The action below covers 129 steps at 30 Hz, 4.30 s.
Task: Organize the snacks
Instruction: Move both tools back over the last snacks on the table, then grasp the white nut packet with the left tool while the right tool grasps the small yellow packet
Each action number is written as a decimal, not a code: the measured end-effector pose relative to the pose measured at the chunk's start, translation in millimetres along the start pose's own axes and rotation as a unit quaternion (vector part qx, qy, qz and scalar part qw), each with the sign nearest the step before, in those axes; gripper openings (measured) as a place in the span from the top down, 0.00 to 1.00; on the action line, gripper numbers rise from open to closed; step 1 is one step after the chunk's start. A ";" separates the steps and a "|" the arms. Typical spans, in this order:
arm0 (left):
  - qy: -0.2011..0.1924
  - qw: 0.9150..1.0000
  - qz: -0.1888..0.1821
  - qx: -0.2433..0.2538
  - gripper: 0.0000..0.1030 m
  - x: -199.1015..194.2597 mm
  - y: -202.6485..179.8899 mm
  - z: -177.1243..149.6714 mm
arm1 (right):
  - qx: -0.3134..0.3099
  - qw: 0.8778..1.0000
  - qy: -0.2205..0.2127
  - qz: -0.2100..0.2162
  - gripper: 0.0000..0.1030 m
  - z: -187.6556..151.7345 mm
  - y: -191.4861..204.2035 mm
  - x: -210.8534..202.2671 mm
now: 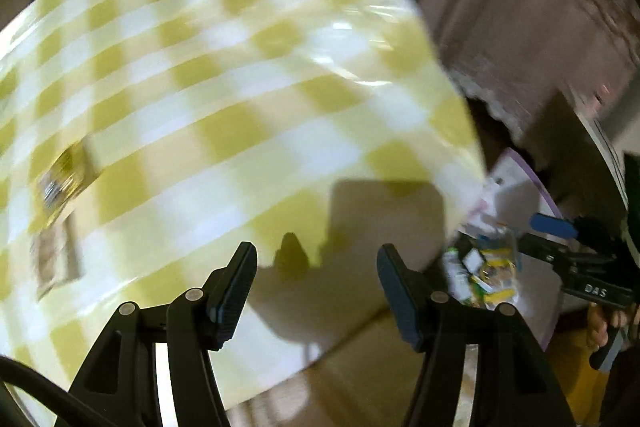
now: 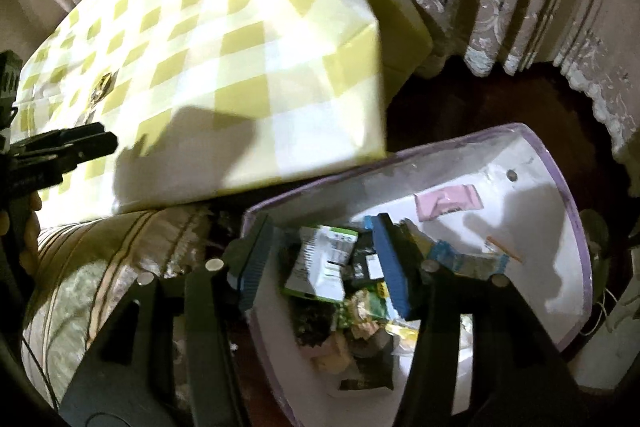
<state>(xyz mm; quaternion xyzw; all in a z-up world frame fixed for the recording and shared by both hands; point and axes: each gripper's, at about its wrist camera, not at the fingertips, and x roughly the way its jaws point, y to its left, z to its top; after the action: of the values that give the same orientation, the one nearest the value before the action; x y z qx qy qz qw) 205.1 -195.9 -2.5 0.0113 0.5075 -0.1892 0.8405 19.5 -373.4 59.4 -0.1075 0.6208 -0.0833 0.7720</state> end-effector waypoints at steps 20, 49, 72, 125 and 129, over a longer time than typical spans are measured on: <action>-0.012 0.954 0.085 -0.289 0.35 -32.0 170.8 -56.2 | -0.055 0.997 0.059 0.013 0.41 33.0 61.8 8.0; -0.028 0.964 0.172 -0.201 0.18 1.2 205.4 -4.9 | -0.127 0.990 -0.001 0.064 0.27 85.2 169.2 36.0; -0.073 0.945 0.181 -0.263 0.38 -43.5 243.9 -57.6 | -0.131 0.984 -0.017 0.120 0.16 157.9 325.9 134.7; -0.121 0.946 0.177 -0.243 0.39 -73.8 213.0 -60.1 | -0.193 0.972 -0.047 0.124 0.79 92.9 321.3 89.4; -0.126 0.949 0.171 -0.233 0.39 -80.7 200.3 -62.2 | -0.187 0.973 -0.051 0.125 0.79 83.9 309.7 77.1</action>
<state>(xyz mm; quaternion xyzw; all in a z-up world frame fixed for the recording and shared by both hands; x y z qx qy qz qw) 185.0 27.9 2.0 -0.1223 0.4175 0.0814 0.8967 116.5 -90.1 -79.3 -0.1757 0.5936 0.1375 0.7732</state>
